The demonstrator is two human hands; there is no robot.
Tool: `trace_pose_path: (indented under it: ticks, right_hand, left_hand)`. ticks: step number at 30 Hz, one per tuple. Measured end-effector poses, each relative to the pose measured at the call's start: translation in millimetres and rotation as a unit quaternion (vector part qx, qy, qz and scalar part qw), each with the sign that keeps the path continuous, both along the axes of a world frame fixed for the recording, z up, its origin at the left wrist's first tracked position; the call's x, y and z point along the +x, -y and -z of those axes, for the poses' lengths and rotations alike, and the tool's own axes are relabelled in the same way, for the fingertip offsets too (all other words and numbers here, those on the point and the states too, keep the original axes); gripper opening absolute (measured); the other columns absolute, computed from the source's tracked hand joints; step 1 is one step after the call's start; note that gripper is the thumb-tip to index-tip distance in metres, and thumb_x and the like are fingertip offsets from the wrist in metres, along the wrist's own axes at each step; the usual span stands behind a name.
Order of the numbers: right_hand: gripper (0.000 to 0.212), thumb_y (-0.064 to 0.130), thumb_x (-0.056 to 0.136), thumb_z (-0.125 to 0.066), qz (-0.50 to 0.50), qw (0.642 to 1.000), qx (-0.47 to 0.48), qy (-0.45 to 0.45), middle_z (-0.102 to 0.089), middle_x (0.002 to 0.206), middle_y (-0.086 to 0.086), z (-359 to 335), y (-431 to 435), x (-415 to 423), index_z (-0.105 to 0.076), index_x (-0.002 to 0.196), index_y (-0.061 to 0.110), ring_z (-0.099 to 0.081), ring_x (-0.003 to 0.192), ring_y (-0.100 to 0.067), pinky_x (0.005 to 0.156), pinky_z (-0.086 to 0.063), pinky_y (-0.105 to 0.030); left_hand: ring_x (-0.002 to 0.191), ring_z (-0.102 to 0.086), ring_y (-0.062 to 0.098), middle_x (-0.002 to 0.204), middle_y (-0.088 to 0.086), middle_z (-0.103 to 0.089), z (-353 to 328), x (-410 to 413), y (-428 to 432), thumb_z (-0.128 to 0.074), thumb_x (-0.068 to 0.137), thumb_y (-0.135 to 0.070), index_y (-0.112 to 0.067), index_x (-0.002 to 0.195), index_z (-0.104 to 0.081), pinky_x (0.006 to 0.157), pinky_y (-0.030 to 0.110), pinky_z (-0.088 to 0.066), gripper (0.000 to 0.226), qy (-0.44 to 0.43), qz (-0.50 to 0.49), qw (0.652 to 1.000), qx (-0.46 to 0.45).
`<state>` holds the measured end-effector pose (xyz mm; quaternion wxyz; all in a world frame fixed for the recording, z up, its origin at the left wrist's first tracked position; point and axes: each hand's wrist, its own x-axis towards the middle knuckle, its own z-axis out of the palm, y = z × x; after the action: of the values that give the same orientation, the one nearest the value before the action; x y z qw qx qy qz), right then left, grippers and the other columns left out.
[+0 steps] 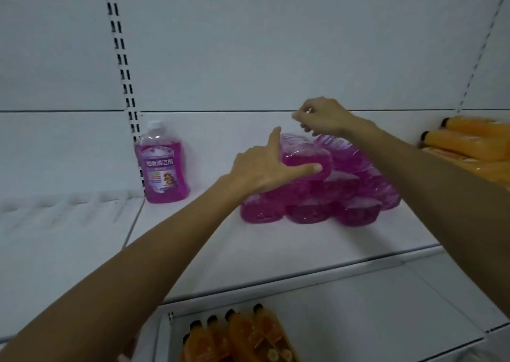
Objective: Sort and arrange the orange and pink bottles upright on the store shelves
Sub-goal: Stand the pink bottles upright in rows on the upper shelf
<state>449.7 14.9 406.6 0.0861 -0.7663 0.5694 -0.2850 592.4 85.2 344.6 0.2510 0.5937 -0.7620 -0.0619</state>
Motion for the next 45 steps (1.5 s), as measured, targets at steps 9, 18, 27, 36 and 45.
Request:
trace_pose_path:
  ticks: [9,18,27,36,45]
  right_hand:
    - [0.048,0.052,0.09,-0.043,-0.022,0.993,0.112,-0.031,-0.061,0.095,-0.007,26.3,27.7,-1.2,-0.063,0.102,0.011,-0.057,0.078,-0.02,0.058,-0.037,-0.028]
    - [0.066,0.053,0.082,-0.056,-0.007,0.993,0.062,0.103,-0.053,0.13,-0.01,24.6,12.2,-3.6,-0.046,0.132,0.011,-0.054,0.108,-0.024,0.071,-0.037,-0.028]
    - [0.057,0.028,0.075,-0.077,-0.209,0.913,0.127,0.325,-0.062,0.103,-0.004,-13.4,-17.8,56.4,-0.047,0.12,0.012,-0.066,0.081,-0.014,0.062,-0.054,-0.028]
    - [0.092,0.001,0.067,-0.081,-0.276,0.905,0.104,0.306,-0.058,0.106,-0.006,42.3,-32.9,134.6,-0.031,0.139,0.031,-0.066,0.084,-0.019,0.07,-0.059,-0.036]
    - [0.088,0.017,0.063,-0.086,-0.254,0.94,-0.005,0.225,-0.051,0.12,-0.008,87.0,-29.6,188.5,-0.034,0.131,0.038,-0.061,0.1,-0.024,0.079,-0.058,-0.038]
  left_hand:
    - [0.104,-0.062,0.021,0.118,0.0,-0.065,31.3,-14.4,24.1,-0.059,0.076,-0.064,-0.038,0.144,-0.021,0.093,0.041,-0.049,0.083,-0.161,0.038,0.985,-0.046]
    - [0.115,-0.054,0.02,0.127,0.001,-0.058,35.3,-17.0,15.7,-0.061,0.079,-0.055,-0.031,0.146,-0.022,0.101,0.038,-0.041,0.081,-0.169,0.041,0.974,-0.149]
    - [0.115,-0.056,0.018,0.135,0.001,-0.048,21.3,65.3,-16.2,-0.061,0.071,-0.058,-0.037,0.136,-0.018,0.092,0.044,-0.051,0.081,-0.175,0.093,0.951,-0.237]
    - [0.118,-0.053,0.023,0.134,0.0,-0.051,91.1,142.9,-45.1,-0.054,0.076,-0.066,-0.023,0.136,-0.028,0.098,0.05,-0.044,0.078,-0.082,-0.15,0.985,-0.023]
    - [0.107,-0.05,0.022,0.12,0.004,-0.058,105.4,152.4,-65.4,-0.046,0.091,-0.047,-0.017,0.117,-0.056,0.09,0.03,-0.038,0.041,0.132,-0.128,0.982,-0.048]
